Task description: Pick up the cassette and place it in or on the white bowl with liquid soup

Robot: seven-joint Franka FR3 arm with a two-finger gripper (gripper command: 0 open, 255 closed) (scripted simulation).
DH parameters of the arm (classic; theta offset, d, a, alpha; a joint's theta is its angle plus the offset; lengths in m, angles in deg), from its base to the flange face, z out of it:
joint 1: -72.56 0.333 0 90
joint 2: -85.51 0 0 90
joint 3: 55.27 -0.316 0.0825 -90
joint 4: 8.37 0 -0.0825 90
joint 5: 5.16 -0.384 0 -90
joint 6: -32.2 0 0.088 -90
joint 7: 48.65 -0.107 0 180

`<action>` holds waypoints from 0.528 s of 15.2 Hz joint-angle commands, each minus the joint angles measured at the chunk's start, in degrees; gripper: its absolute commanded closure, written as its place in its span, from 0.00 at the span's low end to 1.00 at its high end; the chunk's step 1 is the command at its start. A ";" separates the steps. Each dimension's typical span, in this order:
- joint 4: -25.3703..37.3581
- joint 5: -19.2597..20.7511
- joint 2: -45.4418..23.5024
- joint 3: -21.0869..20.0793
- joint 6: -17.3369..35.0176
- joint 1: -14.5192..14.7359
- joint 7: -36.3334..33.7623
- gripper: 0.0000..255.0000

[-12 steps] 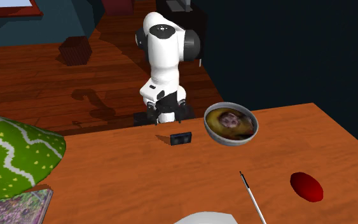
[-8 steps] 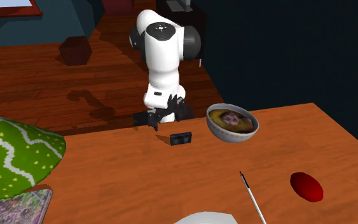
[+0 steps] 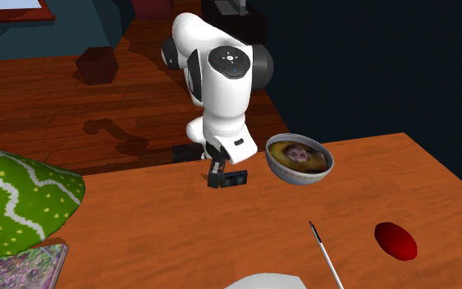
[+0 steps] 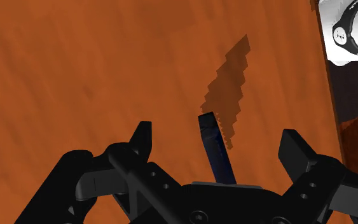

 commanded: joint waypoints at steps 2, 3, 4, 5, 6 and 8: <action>-3.14 0.32 0.89 0.19 2.23 -0.07 0.09 0.00; -3.70 0.38 1.05 0.22 2.64 -0.11 0.05 0.00; -3.71 0.38 1.05 0.22 2.64 -0.11 0.05 0.00; -3.70 0.38 1.05 0.22 2.64 -0.11 0.05 0.00; -3.70 0.38 1.05 0.22 2.64 -0.11 0.05 0.00; -3.70 0.38 1.05 0.22 2.64 -0.11 0.05 0.00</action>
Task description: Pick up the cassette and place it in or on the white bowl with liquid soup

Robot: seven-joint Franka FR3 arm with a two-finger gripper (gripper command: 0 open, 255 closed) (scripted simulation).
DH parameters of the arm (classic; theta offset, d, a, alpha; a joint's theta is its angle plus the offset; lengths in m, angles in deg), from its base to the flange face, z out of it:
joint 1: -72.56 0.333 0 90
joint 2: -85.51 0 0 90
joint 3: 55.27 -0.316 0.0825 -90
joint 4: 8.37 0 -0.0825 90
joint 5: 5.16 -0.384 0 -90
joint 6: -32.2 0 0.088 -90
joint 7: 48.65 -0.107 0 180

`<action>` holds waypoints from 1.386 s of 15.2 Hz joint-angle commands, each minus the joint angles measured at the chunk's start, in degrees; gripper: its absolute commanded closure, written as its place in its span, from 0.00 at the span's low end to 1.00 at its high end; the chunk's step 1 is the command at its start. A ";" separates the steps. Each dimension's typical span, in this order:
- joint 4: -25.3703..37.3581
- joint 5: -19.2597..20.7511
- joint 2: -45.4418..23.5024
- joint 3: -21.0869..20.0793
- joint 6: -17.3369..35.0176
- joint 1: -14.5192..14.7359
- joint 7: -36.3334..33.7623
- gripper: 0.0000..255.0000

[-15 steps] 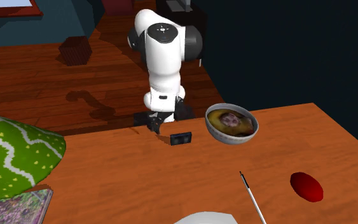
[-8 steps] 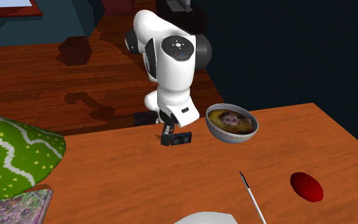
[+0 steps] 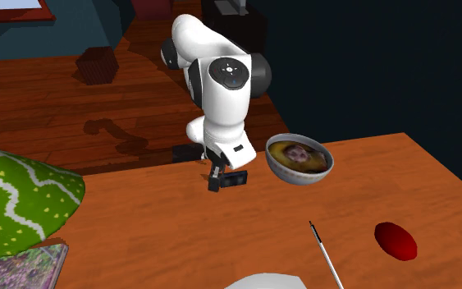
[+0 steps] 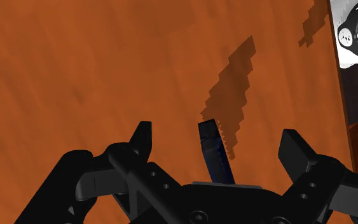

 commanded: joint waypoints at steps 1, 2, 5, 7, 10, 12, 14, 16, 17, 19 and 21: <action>-0.03 0.00 0.01 0.00 0.02 0.00 0.00 0.00; -0.01 0.00 0.01 0.00 0.01 0.00 0.00 0.00; -0.01 0.00 0.01 0.00 0.01 0.00 0.00 1.00; -0.01 0.00 0.00 0.00 0.01 0.00 0.00 1.00; 0.01 0.00 0.00 0.00 0.00 0.00 0.00 1.00; -0.03 0.00 0.01 0.00 0.02 0.00 0.00 1.00; 1.80 -0.13 -0.34 -0.12 -1.46 0.07 0.18 1.00; 3.68 -0.26 -0.74 -0.23 -2.93 0.15 0.36 1.00; 4.64 -0.33 -0.96 -0.28 -3.67 0.19 0.46 1.00; 6.59 -0.46 -1.44 -0.37 -5.15 0.26 0.66 1.00; 8.60 -0.58 -1.97 -0.44 -6.64 0.34 0.88 1.00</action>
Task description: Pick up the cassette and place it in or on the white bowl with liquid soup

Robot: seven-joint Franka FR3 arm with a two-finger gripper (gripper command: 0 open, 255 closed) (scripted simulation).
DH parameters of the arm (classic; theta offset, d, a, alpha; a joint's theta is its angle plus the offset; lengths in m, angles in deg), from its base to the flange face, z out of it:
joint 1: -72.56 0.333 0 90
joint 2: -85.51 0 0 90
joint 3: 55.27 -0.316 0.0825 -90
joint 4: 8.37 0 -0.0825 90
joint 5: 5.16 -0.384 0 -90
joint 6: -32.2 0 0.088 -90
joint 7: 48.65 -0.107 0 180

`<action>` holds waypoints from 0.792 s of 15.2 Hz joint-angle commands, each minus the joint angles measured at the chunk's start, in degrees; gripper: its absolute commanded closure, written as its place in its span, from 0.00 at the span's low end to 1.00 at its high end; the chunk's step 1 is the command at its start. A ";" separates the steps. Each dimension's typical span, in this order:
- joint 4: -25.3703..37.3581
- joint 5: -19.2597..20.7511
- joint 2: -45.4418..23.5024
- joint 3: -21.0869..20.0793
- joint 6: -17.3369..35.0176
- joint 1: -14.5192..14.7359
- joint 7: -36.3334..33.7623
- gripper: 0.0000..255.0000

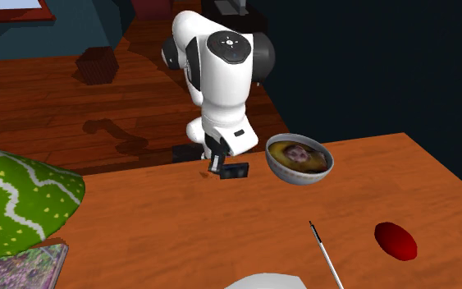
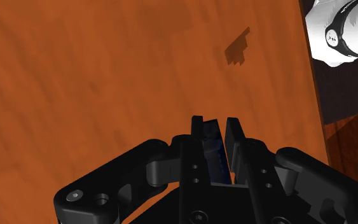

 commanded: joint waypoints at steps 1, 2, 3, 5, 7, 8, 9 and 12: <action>2.05 -0.11 -0.54 -0.04 -1.52 0.06 0.27 1.00; 3.09 -0.18 -0.84 -0.07 -2.27 0.10 0.38 1.00; 4.15 -0.24 -1.15 -0.09 -3.02 0.13 0.50 1.00; 6.31 -0.36 -1.81 -0.13 -4.52 0.21 0.75 1.00; 8.54 -0.49 -2.52 -0.15 -6.04 0.28 1.01 1.00; 9.68 -0.55 -2.90 -0.16 -6.81 0.31 1.15 1.00; 10.84 -0.61 -3.29 -0.16 -7.58 0.34 1.29 1.00; 14.44 -0.80 -4.56 -0.12 -9.91 0.44 1.75 1.00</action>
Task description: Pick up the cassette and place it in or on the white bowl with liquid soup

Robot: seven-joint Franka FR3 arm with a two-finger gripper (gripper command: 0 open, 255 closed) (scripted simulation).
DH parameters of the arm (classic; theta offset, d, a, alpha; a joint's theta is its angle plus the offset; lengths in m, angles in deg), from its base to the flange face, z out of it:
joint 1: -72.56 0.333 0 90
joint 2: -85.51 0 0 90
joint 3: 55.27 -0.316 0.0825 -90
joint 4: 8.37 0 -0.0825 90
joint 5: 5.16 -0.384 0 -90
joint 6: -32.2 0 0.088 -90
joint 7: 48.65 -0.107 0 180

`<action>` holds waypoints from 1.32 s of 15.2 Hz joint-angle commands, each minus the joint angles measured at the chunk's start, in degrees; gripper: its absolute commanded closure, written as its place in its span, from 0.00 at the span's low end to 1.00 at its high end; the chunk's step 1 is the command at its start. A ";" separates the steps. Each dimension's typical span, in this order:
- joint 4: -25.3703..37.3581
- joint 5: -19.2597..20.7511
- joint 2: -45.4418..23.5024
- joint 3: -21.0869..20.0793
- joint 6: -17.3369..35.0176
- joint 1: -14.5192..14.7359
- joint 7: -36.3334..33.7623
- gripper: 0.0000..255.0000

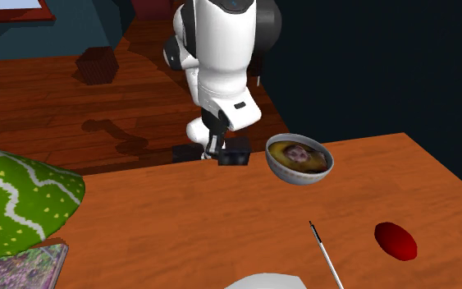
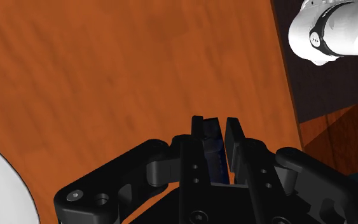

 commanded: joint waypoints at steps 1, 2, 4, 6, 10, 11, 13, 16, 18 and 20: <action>2.68 -0.16 -1.03 0.05 -1.67 0.08 0.34 1.00; 3.95 -0.22 -1.50 0.07 -2.47 0.10 0.51 1.00; 6.56 -0.35 -2.50 0.15 -4.09 0.16 0.88 1.00; 9.28 -0.49 -3.58 0.25 -5.74 0.21 1.28 1.00; 15.12 -0.80 -6.01 0.55 -9.17 0.26 2.19 1.00; 16.68 -0.89 -6.68 0.65 -10.07 0.27 2.45 1.00; 18.64 -1.53 -7.67 -0.19 -11.25 0.72 1.15 1.00; 21.06 -3.25 -9.32 -2.88 -12.55 2.09 -3.35 1.00; 23.13 -4.39 -10.77 -4.57 -13.46 3.03 -6.32 1.00; 25.60 -5.51 -12.53 -6.17 -14.42 4.01 -9.26 1.00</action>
